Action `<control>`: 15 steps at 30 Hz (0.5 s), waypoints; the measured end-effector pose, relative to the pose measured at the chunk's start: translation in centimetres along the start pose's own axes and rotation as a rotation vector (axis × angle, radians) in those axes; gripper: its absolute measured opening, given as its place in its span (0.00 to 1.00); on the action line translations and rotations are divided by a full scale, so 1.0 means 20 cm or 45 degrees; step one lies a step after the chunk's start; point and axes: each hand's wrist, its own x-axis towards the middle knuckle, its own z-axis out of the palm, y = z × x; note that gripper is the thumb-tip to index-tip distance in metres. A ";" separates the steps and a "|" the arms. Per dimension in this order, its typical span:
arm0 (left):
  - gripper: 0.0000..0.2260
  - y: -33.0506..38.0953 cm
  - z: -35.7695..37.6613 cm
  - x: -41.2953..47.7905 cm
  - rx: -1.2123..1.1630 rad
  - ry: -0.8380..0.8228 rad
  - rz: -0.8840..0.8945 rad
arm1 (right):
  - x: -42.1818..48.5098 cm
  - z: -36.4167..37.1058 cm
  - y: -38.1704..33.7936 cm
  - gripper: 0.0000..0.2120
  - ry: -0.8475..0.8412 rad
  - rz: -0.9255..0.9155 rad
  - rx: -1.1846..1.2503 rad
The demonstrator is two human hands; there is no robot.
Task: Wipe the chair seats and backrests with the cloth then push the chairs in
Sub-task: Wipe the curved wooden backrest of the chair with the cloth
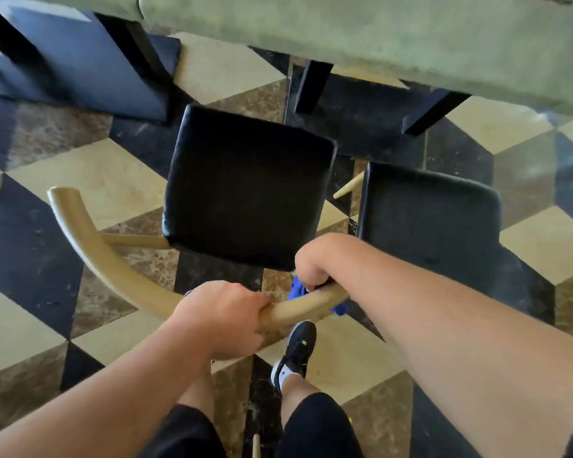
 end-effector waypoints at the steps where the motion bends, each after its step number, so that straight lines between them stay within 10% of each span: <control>1: 0.17 0.00 -0.01 0.00 0.009 -0.008 -0.018 | -0.10 0.00 0.01 0.08 0.034 -0.051 0.019; 15: 0.15 0.08 0.00 -0.01 0.053 0.030 -0.224 | -0.98 0.71 0.56 0.08 1.390 -0.010 1.100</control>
